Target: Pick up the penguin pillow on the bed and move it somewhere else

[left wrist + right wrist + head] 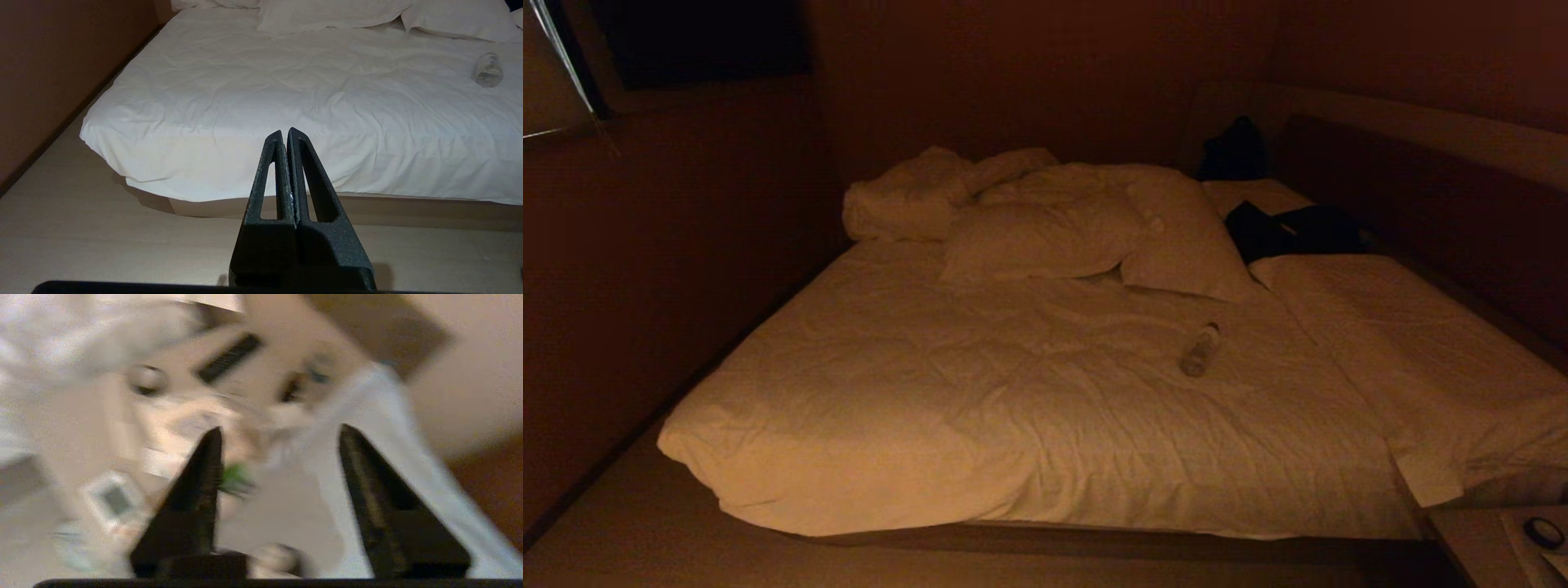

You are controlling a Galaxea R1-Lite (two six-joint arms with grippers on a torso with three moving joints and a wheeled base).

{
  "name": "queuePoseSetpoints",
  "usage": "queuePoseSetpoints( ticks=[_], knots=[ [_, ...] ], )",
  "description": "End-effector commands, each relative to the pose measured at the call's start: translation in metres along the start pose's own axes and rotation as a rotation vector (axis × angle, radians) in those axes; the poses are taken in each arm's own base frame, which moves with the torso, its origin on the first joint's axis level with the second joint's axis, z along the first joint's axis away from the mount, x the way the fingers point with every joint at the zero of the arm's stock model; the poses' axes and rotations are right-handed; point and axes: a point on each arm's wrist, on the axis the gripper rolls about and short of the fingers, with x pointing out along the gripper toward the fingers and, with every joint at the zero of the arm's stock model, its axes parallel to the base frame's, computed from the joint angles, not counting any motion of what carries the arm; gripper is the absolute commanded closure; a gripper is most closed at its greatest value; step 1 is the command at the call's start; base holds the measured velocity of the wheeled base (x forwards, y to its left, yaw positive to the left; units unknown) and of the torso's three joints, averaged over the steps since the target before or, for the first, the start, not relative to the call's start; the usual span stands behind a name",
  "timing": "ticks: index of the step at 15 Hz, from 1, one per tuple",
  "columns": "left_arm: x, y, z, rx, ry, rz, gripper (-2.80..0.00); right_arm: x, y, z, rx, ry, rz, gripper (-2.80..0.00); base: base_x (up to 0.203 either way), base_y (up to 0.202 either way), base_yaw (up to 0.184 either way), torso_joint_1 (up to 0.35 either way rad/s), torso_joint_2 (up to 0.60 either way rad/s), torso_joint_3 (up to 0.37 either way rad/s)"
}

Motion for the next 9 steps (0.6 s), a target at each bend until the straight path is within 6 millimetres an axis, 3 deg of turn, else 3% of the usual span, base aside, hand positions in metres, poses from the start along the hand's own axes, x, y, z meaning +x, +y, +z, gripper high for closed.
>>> queuePoseSetpoints(
  ticks=[1,5,9],
  knots=[
    [0.000,0.000,0.000,0.000,0.000,0.000,0.00,0.009,0.031,0.021,0.149,0.041,-0.088,0.00,0.000,0.000,0.000,0.000,0.00,0.000],
    [0.000,0.000,0.000,0.000,-0.001,0.001,0.00,0.025,0.108,0.060,0.222,0.037,-0.034,0.00,0.000,0.000,0.000,0.000,0.00,0.000],
    [0.000,0.000,0.000,0.000,0.000,0.001,0.00,0.019,0.183,0.088,0.240,0.030,0.033,0.00,0.000,0.000,0.000,0.000,0.00,0.000]
  ],
)
